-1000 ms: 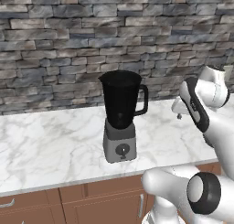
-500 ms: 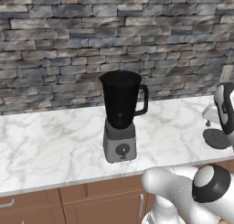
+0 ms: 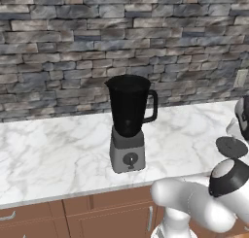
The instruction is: Close the lid blender by securely placing the lid on top.
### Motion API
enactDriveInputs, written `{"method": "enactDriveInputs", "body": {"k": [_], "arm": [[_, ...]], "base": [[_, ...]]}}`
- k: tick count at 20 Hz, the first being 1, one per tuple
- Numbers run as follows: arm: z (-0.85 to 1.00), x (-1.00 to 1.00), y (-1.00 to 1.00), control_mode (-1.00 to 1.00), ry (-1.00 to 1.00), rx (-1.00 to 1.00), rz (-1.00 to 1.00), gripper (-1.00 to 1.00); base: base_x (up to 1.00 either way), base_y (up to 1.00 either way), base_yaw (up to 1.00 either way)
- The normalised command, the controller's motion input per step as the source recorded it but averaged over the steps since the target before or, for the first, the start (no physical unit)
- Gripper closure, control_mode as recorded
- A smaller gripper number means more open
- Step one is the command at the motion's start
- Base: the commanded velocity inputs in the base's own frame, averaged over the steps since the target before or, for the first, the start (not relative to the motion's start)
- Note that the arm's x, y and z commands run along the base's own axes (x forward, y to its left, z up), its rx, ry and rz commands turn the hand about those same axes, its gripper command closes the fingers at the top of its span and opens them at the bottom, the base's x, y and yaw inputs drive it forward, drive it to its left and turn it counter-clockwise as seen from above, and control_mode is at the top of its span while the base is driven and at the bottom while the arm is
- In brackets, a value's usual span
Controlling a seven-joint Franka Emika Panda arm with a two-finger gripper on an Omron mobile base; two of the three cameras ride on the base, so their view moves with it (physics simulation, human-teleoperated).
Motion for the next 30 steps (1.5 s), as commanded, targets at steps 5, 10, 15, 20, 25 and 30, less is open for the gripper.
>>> {"method": "enactDriveInputs", "body": {"k": [5,10,15,20,25,30], "arm": [[-0.30,0.39,-0.32,-1.00,0.15,0.00,0.00,-1.00],[-0.24,0.51,-0.20,-1.00,0.09,0.00,0.00,-1.00],[-0.34,0.40,-0.23,-1.00,0.05,0.00,0.00,-1.00],[-0.25,0.44,-0.28,-1.00,0.01,0.05,0.00,-1.00],[-0.34,0.34,-0.32,-1.00,0.00,0.06,0.00,-1.00],[-0.32,0.37,-0.27,-1.00,0.00,0.03,0.00,-1.00]], "base": [[0.00,0.00,0.00],[0.00,0.00,0.00],[0.00,0.00,0.00],[0.00,0.00,0.00],[0.00,0.00,0.00],[0.00,0.00,0.00]]}}
